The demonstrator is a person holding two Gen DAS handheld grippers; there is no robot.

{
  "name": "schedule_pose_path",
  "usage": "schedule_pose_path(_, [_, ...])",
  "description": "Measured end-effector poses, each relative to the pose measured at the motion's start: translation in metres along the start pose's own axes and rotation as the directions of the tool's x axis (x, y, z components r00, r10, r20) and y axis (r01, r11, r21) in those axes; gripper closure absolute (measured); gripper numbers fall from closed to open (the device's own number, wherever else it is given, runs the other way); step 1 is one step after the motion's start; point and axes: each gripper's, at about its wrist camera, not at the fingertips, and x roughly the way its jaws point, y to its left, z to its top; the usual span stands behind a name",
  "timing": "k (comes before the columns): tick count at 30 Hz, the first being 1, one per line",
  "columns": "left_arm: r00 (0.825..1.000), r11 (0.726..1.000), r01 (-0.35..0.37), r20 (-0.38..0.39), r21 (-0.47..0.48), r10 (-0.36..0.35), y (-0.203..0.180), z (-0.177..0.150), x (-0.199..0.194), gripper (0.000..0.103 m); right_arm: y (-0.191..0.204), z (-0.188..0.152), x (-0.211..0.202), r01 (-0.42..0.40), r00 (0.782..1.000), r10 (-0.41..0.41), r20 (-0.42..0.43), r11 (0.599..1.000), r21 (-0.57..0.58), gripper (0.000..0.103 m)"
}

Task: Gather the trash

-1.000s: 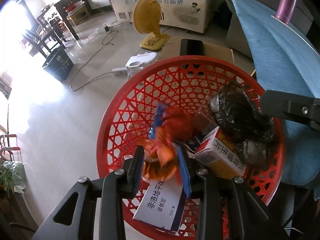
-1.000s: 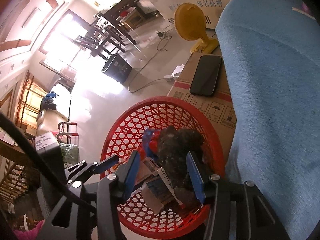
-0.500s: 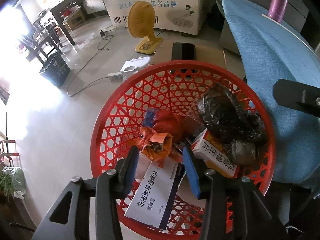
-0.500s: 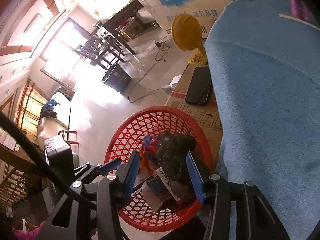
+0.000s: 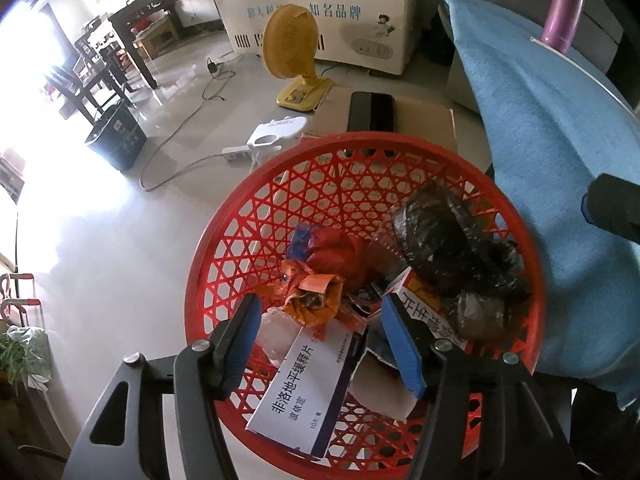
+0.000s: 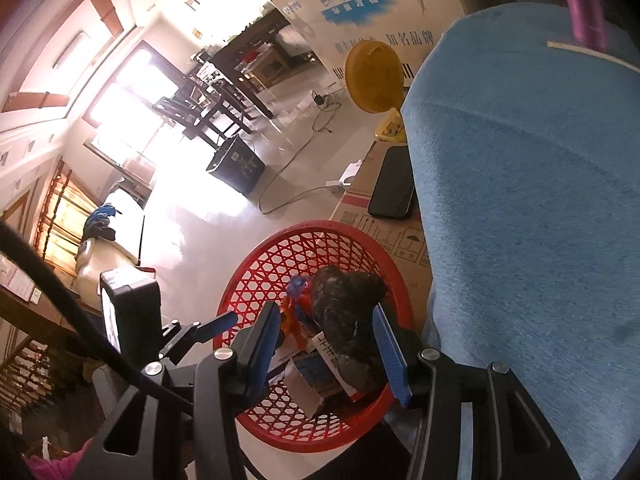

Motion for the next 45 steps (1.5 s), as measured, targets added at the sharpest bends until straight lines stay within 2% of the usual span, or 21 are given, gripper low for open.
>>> schedule_pose_path(12, [0.999, 1.0, 0.0, 0.046, 0.007, 0.0, -0.011, 0.001, -0.015, 0.038, 0.002, -0.007, -0.026, 0.013, 0.999, -0.012, 0.042, 1.0, -0.027, 0.05])
schedule_pose_path(25, [0.995, 0.999, -0.043, 0.089, 0.013, 0.042, -0.021, 0.001, -0.031, 0.038, 0.002, -0.016, -0.044, 0.021, 0.997, -0.017, 0.079, 0.999, -0.045, 0.05])
schedule_pose_path(45, [0.976, 0.993, -0.11, 0.185, -0.042, 0.116, -0.021, 0.001, -0.069, 0.038, 0.003, -0.032, -0.086, 0.054, 0.987, -0.042, 0.157, 0.996, -0.071, 0.05])
